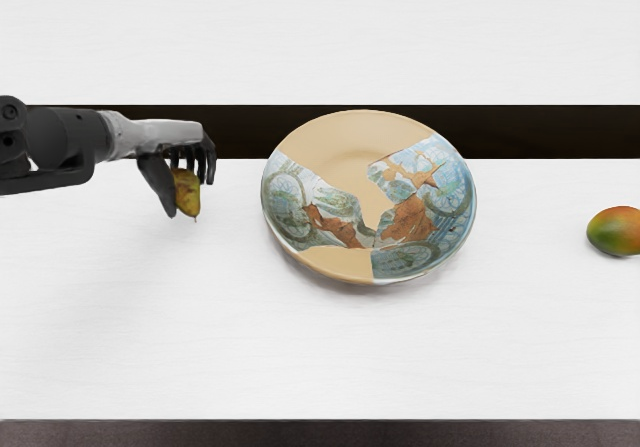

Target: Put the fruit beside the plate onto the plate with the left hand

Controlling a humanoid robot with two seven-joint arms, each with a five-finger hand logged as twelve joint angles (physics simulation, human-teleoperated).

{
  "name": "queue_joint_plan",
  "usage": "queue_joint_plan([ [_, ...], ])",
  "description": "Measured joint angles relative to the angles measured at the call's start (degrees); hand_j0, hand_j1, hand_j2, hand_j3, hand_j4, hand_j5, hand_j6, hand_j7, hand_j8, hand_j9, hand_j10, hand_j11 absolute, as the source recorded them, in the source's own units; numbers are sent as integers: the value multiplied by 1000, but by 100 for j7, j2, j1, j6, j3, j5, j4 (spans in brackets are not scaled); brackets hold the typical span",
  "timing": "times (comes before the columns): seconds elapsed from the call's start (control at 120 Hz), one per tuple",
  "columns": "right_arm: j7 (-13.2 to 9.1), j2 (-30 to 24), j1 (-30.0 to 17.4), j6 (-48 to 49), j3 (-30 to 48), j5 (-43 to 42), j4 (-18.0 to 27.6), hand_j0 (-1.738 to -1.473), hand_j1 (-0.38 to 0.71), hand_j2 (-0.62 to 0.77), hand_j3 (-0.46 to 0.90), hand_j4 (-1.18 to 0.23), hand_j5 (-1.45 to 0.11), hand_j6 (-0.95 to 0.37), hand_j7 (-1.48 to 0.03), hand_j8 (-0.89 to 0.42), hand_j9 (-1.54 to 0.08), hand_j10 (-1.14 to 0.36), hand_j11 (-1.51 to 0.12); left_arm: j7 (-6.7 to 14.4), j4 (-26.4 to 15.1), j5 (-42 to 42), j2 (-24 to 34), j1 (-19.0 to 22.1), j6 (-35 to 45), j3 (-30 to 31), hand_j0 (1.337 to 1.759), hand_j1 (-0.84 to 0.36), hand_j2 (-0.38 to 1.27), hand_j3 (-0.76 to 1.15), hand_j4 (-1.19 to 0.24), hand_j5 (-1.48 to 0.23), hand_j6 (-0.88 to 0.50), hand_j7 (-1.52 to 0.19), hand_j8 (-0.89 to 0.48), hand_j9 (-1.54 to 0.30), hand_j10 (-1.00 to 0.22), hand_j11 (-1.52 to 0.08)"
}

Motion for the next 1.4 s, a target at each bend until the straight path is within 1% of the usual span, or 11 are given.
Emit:
queue_joint_plan([
  [0.067,0,0,0,0,0,0,0,-1658,-349,0,0,0,0,0,0,0,0,0,0,-101,-13,-339,-4,-209,-394,-19,1655,-227,477,0,-701,-946,-570,-941,-516,-930,-686,-939],
  [0.258,0,0,0,0,0,-1,0,-1658,-349,0,0,0,0,0,0,0,0,0,0,-196,-18,-1028,-65,-619,-1074,-53,1656,-243,484,0,-694,-958,-555,-939,-513,-928,-678,-939],
  [0.55,0,0,0,0,0,0,0,-1658,-349,0,0,0,0,0,0,0,0,0,0,-183,267,-1460,-653,-577,-1204,-689,1656,-255,472,0,-691,-961,-551,-931,-515,-925,-669,-937],
  [0.592,0,0,0,0,0,-1,0,-1658,-349,0,0,0,0,0,0,0,0,0,0,-175,391,-1490,-923,-566,-1207,-781,1656,-265,518,0,-690,-959,-550,-929,-506,-924,-666,-934],
  [0.6,0,0,0,0,0,-2,0,-1658,-349,0,0,0,0,0,0,0,0,0,0,-173,417,-1504,-957,-568,-1207,-797,1657,-249,433,0,-689,-960,-545,-930,-495,-924,-660,-933],
  [0.608,0,0,0,0,0,-2,0,-1658,-349,0,0,0,0,0,0,0,0,0,0,-171,446,-1506,-1003,-569,-1207,-811,1657,-251,433,0,-689,-960,-545,-930,-499,-924,-659,-933],
  [0.85,0,0,0,0,0,-1,0,-1658,-349,0,0,0,0,0,0,0,0,0,0,-140,1525,-1552,-2341,-418,-1196,-963,1657,-335,583,0,-684,-955,-506,-931,-459,-918,-644,-922],
  [1.092,0,0,0,0,0,-2,0,-1658,-349,0,0,0,0,0,0,0,0,0,0,-135,2519,-1528,-3093,-159,-1197,-972,1657,-425,758,0,-667,-962,-498,-937,-441,-916,-612,-916],
  [1.233,0,0,0,0,0,-1,0,-1658,-349,0,0,0,0,0,0,0,0,0,0,-135,2704,-1521,-3213,-157,-1171,-978,1657,-395,689,0,-657,-919,-524,-897,-461,-888,-631,-891],
  [1.283,0,0,0,0,0,-1,0,-1658,-349,0,0,0,0,0,0,0,0,0,0,-135,2740,-1534,-3267,-100,-1138,-983,1657,-363,594,0,-628,-863,-522,-847,-465,-839,-629,-844],
  [1.4,0,0,0,0,0,-1,0,-1658,-349,0,0,0,0,-1,0,0,0,0,0,-139,2788,-1571,-3308,-25,-978,-1031,1658,-200,363,0,-478,-648,-418,-639,-386,-634,-479,-637],
])
